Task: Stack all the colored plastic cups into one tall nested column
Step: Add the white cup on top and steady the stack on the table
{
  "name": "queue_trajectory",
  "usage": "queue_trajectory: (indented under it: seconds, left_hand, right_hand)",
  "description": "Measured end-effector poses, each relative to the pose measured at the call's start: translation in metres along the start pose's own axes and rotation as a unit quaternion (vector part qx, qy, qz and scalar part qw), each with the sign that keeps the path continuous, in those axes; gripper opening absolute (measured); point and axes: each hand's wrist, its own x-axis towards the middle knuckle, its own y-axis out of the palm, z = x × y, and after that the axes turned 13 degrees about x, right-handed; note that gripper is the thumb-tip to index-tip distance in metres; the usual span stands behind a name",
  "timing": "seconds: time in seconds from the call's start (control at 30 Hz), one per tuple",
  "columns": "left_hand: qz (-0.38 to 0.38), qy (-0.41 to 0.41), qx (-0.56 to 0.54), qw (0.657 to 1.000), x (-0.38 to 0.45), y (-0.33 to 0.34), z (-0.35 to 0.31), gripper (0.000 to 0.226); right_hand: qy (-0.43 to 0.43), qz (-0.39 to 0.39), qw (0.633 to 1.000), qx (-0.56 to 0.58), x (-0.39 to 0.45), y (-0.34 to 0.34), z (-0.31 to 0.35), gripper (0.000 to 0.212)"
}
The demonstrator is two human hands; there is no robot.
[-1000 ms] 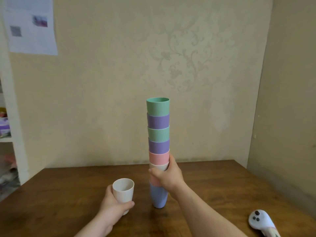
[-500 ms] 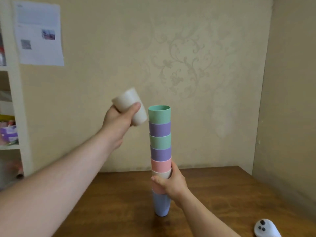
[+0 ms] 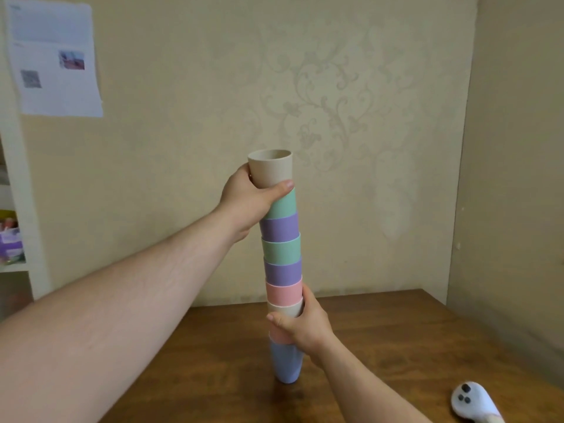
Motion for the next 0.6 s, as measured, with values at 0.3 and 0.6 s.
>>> queue_trajectory:
  seconds: [0.3,0.6]
  left_hand:
    - [0.072,-0.067,-0.062,0.993,-0.007,0.018,0.011,0.062]
    - [0.026,-0.019,-0.028,0.999,-0.007,0.031,0.016,0.054]
  right_hand:
    - [0.005,-0.006,1.000,0.013,0.000,0.001,0.000,0.077]
    - [-0.006,-0.008,1.000,0.009,-0.002,0.003,-0.005,0.080]
